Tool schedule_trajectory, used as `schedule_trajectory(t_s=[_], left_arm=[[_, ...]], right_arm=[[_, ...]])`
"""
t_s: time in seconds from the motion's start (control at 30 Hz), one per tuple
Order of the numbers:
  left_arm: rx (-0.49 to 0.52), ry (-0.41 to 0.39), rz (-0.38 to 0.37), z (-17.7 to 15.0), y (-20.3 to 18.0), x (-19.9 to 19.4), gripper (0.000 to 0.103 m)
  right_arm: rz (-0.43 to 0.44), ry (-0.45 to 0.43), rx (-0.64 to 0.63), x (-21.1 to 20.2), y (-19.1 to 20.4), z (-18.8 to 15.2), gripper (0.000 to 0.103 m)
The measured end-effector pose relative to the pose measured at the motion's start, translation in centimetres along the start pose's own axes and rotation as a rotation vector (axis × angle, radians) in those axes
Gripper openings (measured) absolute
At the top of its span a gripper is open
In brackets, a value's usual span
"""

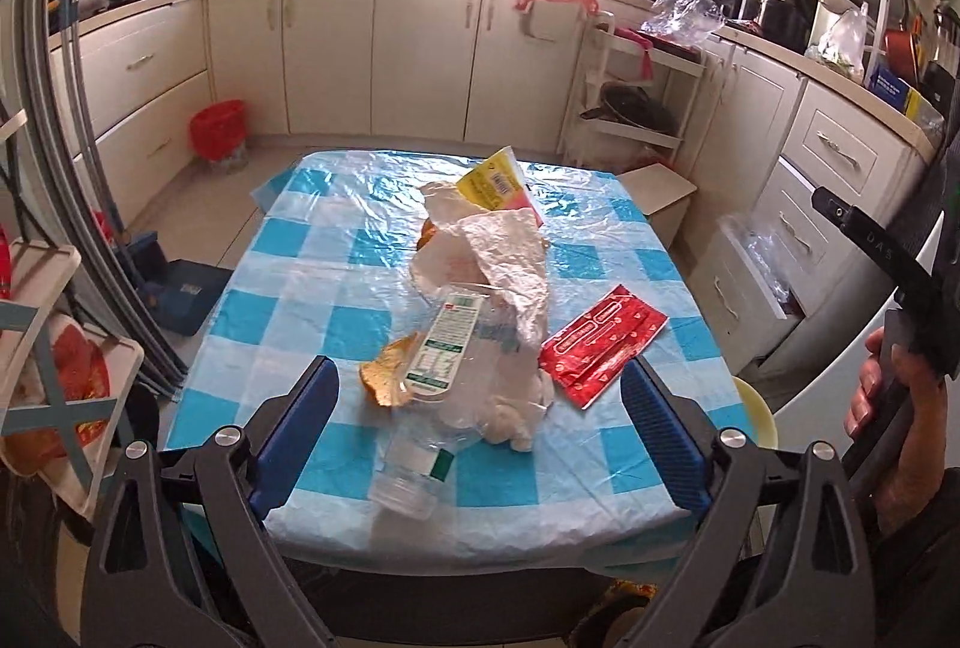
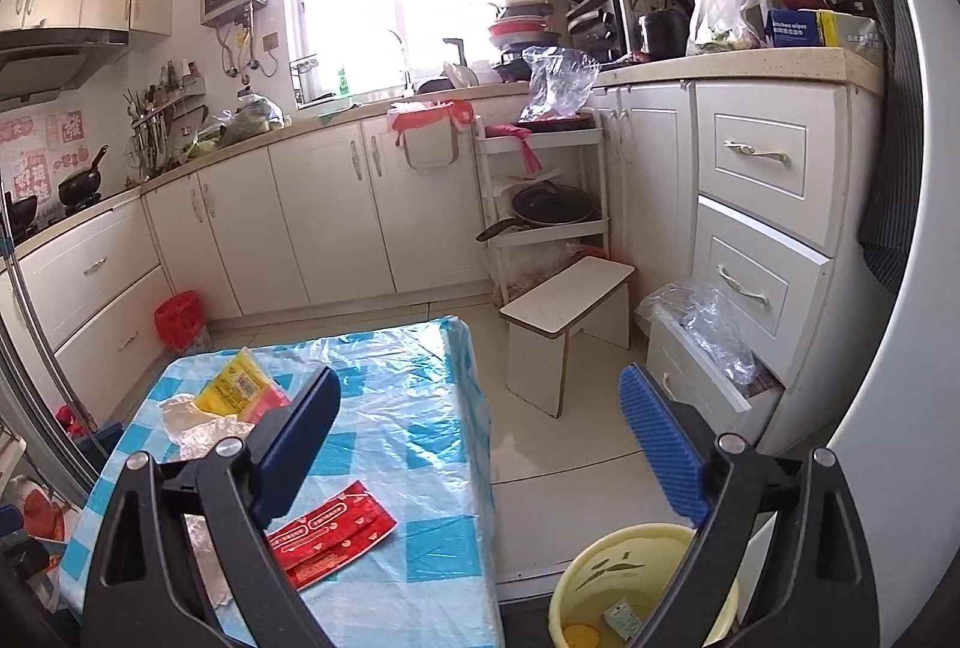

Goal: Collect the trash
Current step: 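Return both tools over the table toward the clear plastic bottle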

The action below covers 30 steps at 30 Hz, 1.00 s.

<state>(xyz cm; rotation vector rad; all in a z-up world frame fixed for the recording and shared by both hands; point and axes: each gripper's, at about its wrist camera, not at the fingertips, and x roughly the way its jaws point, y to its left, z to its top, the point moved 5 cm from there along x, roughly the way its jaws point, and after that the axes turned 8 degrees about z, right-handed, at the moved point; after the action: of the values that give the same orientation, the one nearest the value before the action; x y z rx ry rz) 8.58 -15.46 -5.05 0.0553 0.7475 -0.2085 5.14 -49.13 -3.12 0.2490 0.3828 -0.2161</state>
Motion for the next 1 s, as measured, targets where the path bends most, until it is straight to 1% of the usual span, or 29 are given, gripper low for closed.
schedule_trajectory(t_s=[0.2,0.43,0.53,0.7,1.0], left_arm=[[-0.026,0.02,0.021,-1.0,2.3,0.4,0.091],[-0.04,0.032,0.026,-1.4,3.2,0.7,0.091],[-0.045,0.04,0.026,-1.4,3.2,1.0,0.091],[-0.041,0.042,0.03,-1.5,3.2,1.1,0.091],[-0.044,0.044,0.033,-1.6,3.2,1.2,0.091]], right_arm=[[0.033,0.014,-0.014,1.1,2.9,-0.5,0.091],[0.057,0.036,-0.073,1.9,5.3,-1.3,0.091],[0.06,0.038,-0.091,2.0,5.6,-1.5,0.09],[0.066,0.037,-0.075,2.0,5.4,-1.5,0.091],[0.07,0.043,-0.082,2.0,5.6,-1.4,0.091]])
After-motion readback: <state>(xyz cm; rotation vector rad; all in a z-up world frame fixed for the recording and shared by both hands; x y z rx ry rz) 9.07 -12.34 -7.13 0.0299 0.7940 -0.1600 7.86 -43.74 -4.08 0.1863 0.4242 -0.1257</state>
